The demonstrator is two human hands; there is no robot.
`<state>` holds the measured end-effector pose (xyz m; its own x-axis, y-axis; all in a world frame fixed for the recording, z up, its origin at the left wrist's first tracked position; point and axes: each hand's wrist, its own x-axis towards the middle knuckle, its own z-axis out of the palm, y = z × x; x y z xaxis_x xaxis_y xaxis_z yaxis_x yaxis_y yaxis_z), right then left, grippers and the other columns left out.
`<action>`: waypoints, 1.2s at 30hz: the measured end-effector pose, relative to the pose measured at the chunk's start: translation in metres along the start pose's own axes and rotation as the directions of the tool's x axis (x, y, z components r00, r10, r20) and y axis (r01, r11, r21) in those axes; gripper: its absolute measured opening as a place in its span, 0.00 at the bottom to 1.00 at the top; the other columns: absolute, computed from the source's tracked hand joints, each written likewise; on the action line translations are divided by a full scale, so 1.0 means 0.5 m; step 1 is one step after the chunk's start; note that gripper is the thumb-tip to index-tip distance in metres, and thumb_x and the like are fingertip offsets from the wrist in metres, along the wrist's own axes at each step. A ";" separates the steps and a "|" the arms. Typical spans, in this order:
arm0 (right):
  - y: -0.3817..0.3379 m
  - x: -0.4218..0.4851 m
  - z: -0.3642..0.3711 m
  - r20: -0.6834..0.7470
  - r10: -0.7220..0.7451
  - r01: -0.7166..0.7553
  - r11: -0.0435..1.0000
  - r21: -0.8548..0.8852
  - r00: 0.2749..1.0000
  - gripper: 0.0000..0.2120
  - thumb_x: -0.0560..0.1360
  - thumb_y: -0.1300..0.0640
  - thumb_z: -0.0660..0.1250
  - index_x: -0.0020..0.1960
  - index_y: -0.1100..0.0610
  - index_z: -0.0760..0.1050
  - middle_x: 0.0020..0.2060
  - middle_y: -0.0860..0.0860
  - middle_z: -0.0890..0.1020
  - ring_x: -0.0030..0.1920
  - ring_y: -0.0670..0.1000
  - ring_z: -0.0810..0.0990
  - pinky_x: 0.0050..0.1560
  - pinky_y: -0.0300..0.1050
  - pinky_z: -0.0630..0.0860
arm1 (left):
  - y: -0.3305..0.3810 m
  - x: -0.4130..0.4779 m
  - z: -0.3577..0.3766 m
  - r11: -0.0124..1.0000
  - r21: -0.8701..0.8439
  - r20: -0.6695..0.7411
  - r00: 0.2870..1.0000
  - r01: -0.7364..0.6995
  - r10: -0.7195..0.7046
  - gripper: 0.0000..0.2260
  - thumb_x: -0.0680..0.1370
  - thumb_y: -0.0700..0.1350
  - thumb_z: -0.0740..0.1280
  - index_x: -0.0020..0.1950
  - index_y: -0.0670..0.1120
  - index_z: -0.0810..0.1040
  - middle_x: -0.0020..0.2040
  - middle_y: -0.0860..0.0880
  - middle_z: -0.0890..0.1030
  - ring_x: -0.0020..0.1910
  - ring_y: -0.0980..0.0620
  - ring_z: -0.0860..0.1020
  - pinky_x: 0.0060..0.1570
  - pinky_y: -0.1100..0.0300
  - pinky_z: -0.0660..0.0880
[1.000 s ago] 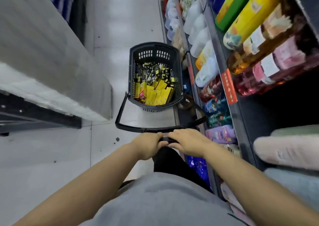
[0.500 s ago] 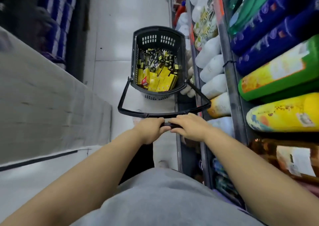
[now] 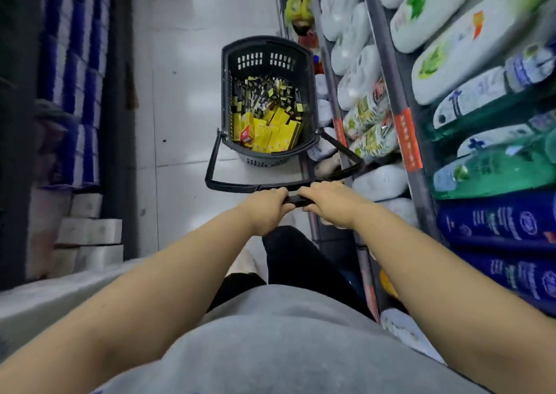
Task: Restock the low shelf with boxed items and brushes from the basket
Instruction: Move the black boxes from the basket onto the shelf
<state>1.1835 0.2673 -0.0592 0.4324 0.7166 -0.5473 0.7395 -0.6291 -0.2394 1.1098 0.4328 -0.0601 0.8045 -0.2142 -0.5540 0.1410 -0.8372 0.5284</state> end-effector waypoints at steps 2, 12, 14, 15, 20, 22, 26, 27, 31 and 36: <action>0.035 0.057 -0.040 0.007 -0.013 0.013 1.000 -0.012 1.000 0.17 0.79 0.47 0.58 0.66 0.52 0.66 0.54 0.55 0.76 0.56 0.58 0.74 0.47 0.51 0.66 | -0.023 0.051 -0.054 1.000 -0.011 0.019 1.000 -0.011 0.012 0.10 0.82 0.50 0.56 0.49 0.44 0.67 0.52 0.41 0.78 0.50 0.41 0.75 0.41 0.54 0.64; 0.241 0.391 -0.312 -0.062 -0.020 0.024 0.997 0.077 0.998 0.16 0.79 0.46 0.57 0.63 0.53 0.68 0.52 0.54 0.76 0.55 0.57 0.73 0.46 0.48 0.62 | -0.120 0.362 -0.406 0.994 0.105 -0.023 0.999 0.027 -0.025 0.12 0.82 0.50 0.54 0.52 0.42 0.69 0.55 0.41 0.76 0.51 0.42 0.74 0.46 0.52 0.66; 0.272 0.455 -0.387 -0.061 -0.032 0.035 0.998 0.053 0.998 0.17 0.80 0.46 0.56 0.64 0.53 0.68 0.53 0.54 0.76 0.56 0.57 0.73 0.49 0.48 0.64 | -0.138 0.417 -0.482 0.995 0.091 -0.037 0.999 0.039 -0.036 0.13 0.82 0.50 0.54 0.53 0.41 0.70 0.56 0.41 0.76 0.53 0.41 0.74 0.46 0.52 0.66; 0.286 0.482 -0.420 -0.062 -0.036 0.038 0.998 0.042 0.997 0.18 0.80 0.46 0.56 0.65 0.53 0.67 0.54 0.54 0.76 0.57 0.56 0.73 0.51 0.49 0.64 | -0.146 0.441 -0.516 0.995 0.088 -0.045 0.998 0.043 -0.040 0.13 0.82 0.50 0.55 0.54 0.41 0.70 0.56 0.41 0.76 0.53 0.41 0.74 0.46 0.53 0.65; 0.357 0.611 -0.527 -0.009 -0.062 0.062 0.998 0.003 0.998 0.19 0.80 0.46 0.56 0.67 0.52 0.66 0.55 0.54 0.75 0.57 0.56 0.73 0.52 0.49 0.65 | -0.202 0.555 -0.643 0.998 0.042 -0.007 0.999 0.047 -0.047 0.12 0.82 0.51 0.56 0.53 0.43 0.70 0.56 0.41 0.76 0.54 0.42 0.74 0.52 0.50 0.69; 0.389 0.665 -0.561 -0.015 -0.045 0.046 0.999 0.011 0.999 0.18 0.80 0.46 0.56 0.67 0.52 0.66 0.54 0.53 0.75 0.57 0.56 0.72 0.51 0.48 0.64 | -0.225 0.614 -0.693 0.999 0.041 0.004 0.999 0.032 -0.032 0.12 0.82 0.51 0.56 0.52 0.43 0.69 0.55 0.42 0.77 0.53 0.42 0.74 0.49 0.51 0.68; 0.452 0.784 -0.651 -0.054 0.033 -0.030 0.998 0.061 0.998 0.16 0.79 0.47 0.58 0.65 0.51 0.67 0.51 0.52 0.74 0.55 0.55 0.72 0.49 0.47 0.63 | -0.267 0.736 -0.827 1.000 0.027 0.033 0.999 0.006 -0.007 0.12 0.82 0.51 0.56 0.53 0.43 0.70 0.55 0.41 0.77 0.53 0.41 0.75 0.47 0.52 0.68; 0.465 0.818 -0.683 -0.058 0.049 -0.045 0.997 0.070 0.997 0.15 0.79 0.48 0.58 0.64 0.51 0.67 0.50 0.52 0.74 0.54 0.55 0.72 0.48 0.47 0.63 | -0.280 0.761 -0.868 1.000 0.026 0.033 0.999 0.003 -0.004 0.13 0.82 0.51 0.56 0.54 0.42 0.70 0.55 0.41 0.77 0.53 0.41 0.74 0.48 0.52 0.68; 0.505 0.955 -0.816 -0.057 0.088 -0.083 0.993 0.085 0.995 0.17 0.79 0.46 0.57 0.66 0.50 0.67 0.52 0.53 0.74 0.56 0.56 0.72 0.49 0.47 0.63 | -0.335 0.849 -1.041 1.000 0.015 0.042 0.999 -0.020 0.019 0.14 0.82 0.50 0.55 0.55 0.40 0.70 0.54 0.40 0.77 0.53 0.40 0.75 0.47 0.52 0.67; 0.557 1.087 -0.930 -0.037 0.095 -0.092 0.994 0.065 0.995 0.20 0.79 0.45 0.57 0.69 0.49 0.65 0.55 0.54 0.74 0.58 0.56 0.72 0.52 0.48 0.64 | -0.393 0.943 -1.183 0.999 0.006 0.056 0.998 -0.035 0.034 0.13 0.82 0.50 0.56 0.54 0.40 0.70 0.53 0.39 0.78 0.52 0.40 0.75 0.45 0.52 0.66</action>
<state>1.8643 0.6215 -0.0502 0.5192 0.6642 -0.5379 0.6615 -0.7108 -0.2392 1.8028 0.7942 -0.0447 0.7750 -0.2710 -0.5709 0.1095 -0.8321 0.5437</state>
